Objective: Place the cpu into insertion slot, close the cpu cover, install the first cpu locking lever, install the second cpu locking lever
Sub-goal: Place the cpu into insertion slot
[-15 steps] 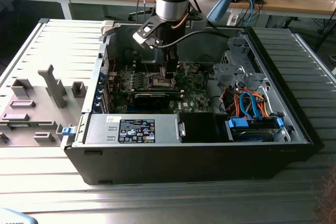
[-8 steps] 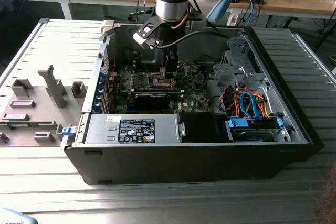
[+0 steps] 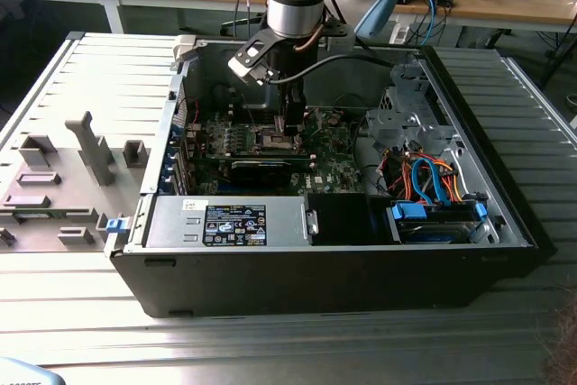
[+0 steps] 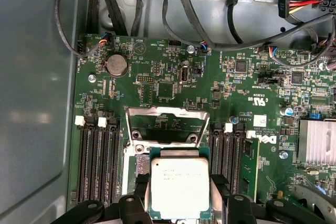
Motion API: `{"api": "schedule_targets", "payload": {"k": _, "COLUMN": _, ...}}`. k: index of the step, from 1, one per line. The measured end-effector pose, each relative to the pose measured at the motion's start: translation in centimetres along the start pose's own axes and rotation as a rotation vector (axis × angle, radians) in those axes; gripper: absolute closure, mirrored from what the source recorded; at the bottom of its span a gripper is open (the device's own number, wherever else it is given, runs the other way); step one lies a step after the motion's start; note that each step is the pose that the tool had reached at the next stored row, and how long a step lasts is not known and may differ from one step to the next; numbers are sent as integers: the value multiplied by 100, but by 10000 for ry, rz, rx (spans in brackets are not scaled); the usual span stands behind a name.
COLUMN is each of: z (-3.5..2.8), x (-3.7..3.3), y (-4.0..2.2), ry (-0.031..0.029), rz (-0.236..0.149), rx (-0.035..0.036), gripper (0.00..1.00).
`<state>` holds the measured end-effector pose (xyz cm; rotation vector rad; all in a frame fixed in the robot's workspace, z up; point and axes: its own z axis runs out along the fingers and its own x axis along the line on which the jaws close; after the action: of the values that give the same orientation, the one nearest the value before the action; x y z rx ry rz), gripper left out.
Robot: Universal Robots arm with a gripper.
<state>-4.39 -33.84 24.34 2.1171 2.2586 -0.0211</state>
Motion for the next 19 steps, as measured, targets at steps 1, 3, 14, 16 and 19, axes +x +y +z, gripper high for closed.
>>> {"api": "schedule_targets", "payload": {"k": 1, "z": 2, "x": 0, "y": 0, "ry": 0, "rz": 0, "rx": 0, "gripper": 45}}
{"api": "schedule_targets", "payload": {"k": 3, "z": 7, "x": 2, "y": 0, "ry": 0, "rz": 0, "rx": 0, "gripper": 45}}
{"api": "schedule_targets", "payload": {"k": 14, "z": 26, "x": 5, "y": 0, "ry": 0, "rz": 0, "rx": 0, "gripper": 45}}
{"api": "schedule_targets", "payload": {"k": 16, "z": 30, "x": 6, "y": 0, "ry": 1, "rz": 0, "rx": 0, "gripper": 45}}
{"api": "schedule_targets", "payload": {"k": 19, "z": 36, "x": 6, "y": 0, "ry": 1, "rz": 0, "rx": 0, "gripper": 45}}
